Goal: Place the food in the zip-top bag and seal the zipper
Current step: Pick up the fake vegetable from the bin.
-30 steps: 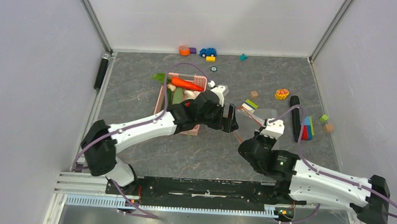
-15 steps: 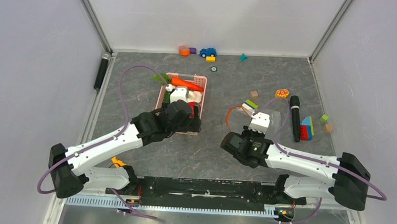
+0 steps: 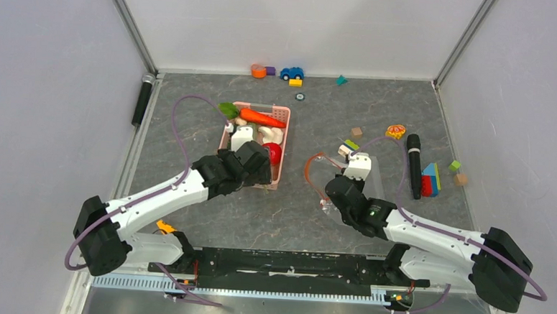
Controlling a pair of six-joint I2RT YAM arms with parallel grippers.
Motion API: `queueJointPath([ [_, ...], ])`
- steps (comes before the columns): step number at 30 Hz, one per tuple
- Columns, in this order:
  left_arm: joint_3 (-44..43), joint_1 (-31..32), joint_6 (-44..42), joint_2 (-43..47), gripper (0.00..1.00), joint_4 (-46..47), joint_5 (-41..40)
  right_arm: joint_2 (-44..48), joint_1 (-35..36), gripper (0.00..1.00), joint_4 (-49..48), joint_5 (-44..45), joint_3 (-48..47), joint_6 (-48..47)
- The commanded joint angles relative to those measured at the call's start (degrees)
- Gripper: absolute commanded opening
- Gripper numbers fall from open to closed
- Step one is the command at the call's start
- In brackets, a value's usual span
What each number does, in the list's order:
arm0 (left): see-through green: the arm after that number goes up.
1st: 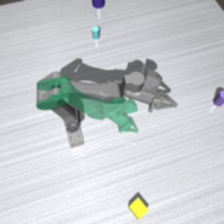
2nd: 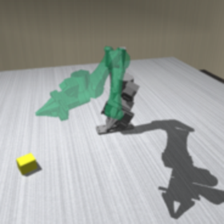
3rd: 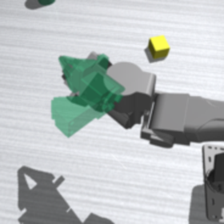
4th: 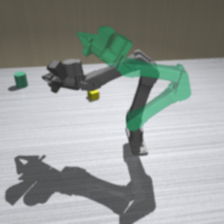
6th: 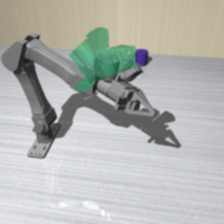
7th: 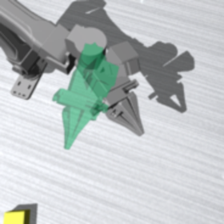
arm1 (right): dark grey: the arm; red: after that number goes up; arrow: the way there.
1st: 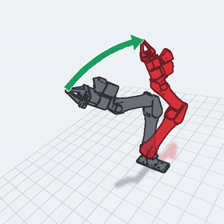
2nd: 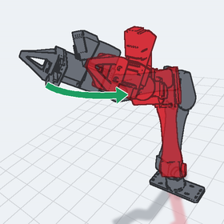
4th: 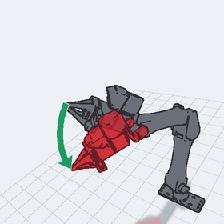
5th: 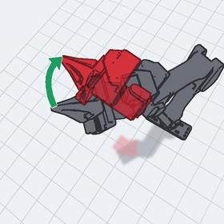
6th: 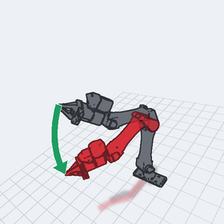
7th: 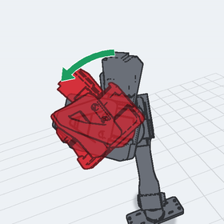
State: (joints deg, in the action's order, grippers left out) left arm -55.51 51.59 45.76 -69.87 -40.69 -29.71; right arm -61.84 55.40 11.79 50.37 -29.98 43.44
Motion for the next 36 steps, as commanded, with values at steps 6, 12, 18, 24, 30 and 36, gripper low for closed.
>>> queueJointPath([
  [6,4.42,-11.75,-1.82,-0.02,0.99,10.67,9.86,1.78,-1.66,0.0,-11.97,-6.56,1.32,-6.92],
  [12,5.16,-12.78,-2.08,-2.16,0.97,14.01,12.22,-0.28,-2.4,0.0,-11.97,-6.24,0.37,-6.68],
  [18,3.37,-12.92,-2.59,-6.85,0.91,16.16,14.72,-1.41,-2.57,0.0,-10.39,-6.35,-0.55,-6.8],
  [24,1.72,-12.92,-2.77,-9.9,0.63,14.87,14.22,-0.13,-2.6,0.0,-10.35,-5.24,0.15,-6.27],
  [30,2.39,-12.92,-2.95,-7.33,0.36,14.94,15.36,0.32,-2.66,0.0,-9.59,-5.54,0.49,-6.07],
  [36,2.29,-12.92,-3.61,-2.56,0.26,11.97,17.61,0.96,-2.7,0.0,-9.12,-5.22,0.51,-6.76],
])
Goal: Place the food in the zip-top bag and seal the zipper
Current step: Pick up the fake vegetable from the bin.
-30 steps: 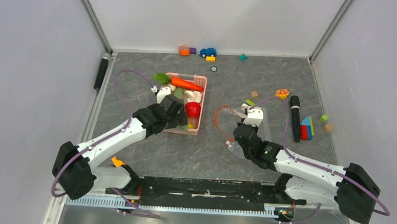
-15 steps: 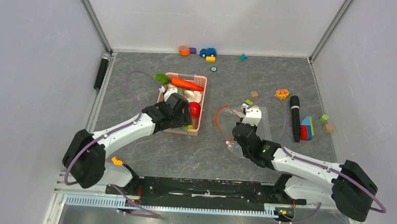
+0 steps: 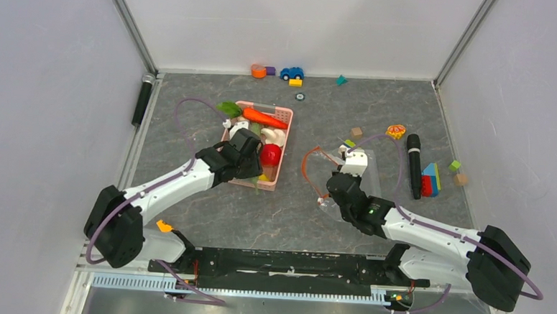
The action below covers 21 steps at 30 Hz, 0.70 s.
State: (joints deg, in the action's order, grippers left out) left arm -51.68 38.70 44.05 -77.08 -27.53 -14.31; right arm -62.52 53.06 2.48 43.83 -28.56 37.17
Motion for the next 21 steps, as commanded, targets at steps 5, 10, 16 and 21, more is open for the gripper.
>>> queueJointPath([
  [5,-1.19,-0.03,-1.94,10.16,0.22,-6.2,3.98,1.48,-0.37,0.0,-0.19,2.39,-0.77,-2.4],
  [10,-1.03,0.02,-4.21,15.55,0.11,-7.92,11.42,1.64,-0.28,0.0,-2.12,0.97,0.07,-7.32],
  [16,0.26,0.06,-6.94,19.82,0.02,-5.9,26.25,3.88,-0.32,0.0,-6.51,-0.65,2.23,-10.87],
  [21,0.34,0.14,-8.27,21.27,0.02,-8.37,34.28,6.01,-0.32,0.0,-8.71,-1.22,4.01,-12.74],
])
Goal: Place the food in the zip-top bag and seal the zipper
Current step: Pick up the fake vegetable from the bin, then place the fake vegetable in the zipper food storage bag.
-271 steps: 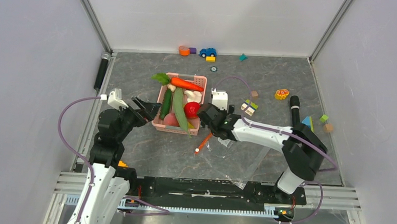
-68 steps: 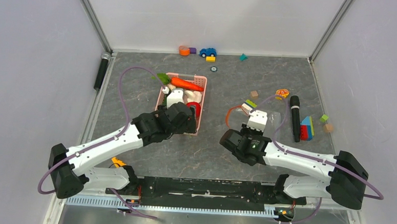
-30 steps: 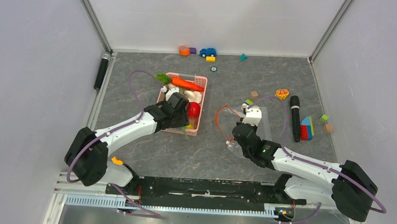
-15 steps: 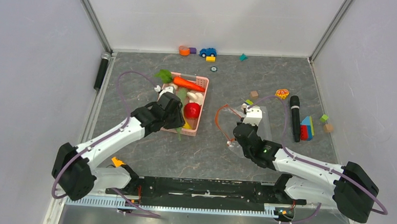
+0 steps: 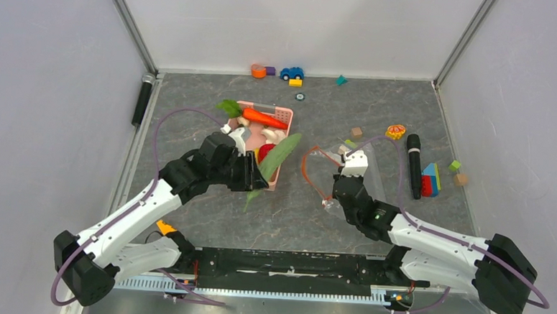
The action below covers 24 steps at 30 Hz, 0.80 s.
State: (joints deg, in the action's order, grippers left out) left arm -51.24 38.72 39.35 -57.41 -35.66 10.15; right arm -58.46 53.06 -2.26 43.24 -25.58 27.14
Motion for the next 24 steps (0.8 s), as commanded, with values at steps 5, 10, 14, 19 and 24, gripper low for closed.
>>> queueJointPath([
  [5,0.01,0.05,-3.71,5.17,0.02,-3.54,13.73,2.56,-0.3,0.0,-3.97,-0.54,1.51,-2.89],
  [10,-1.05,0.04,-5.25,9.12,0.02,-6.59,17.33,2.18,-0.32,0.0,-4.11,-0.62,1.33,-2.95],
  [14,-1.2,0.07,-5.63,10.56,0.02,-7.33,19.15,2.16,-0.26,0.0,-5.45,-1.74,1.49,-3.63],
  [19,0.74,0.11,-3.87,9.4,0.02,-3.96,18.77,3.82,-0.28,0.0,-10.03,-6.25,3.57,-5.19],
  [24,0.23,0.19,-3.55,5.52,0.02,1.85,21.44,5.14,-0.32,0.0,-11.56,-9.22,4.18,-5.93],
])
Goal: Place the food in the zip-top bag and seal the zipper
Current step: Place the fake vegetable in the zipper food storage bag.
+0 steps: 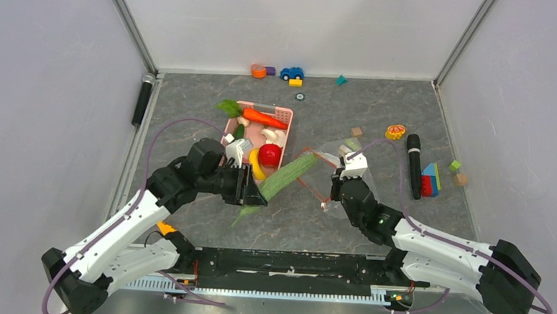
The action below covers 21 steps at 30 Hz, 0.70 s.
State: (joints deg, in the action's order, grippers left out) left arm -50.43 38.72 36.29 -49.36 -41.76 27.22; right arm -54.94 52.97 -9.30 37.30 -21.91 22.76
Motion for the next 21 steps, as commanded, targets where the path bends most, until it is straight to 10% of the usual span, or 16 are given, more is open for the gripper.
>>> queueJointPath([
  [1,-0.71,0.43,-0.36,-3.54,0.02,9.36,4.88,1.83,-0.24,0.0,-4.95,-3.87,0.68,-1.58],
  [21,-4.54,6.63,4.9,-17.19,0.02,22.68,-9.72,5.39,-0.19,0.0,-14.63,-15.46,4.63,-1.74],
])
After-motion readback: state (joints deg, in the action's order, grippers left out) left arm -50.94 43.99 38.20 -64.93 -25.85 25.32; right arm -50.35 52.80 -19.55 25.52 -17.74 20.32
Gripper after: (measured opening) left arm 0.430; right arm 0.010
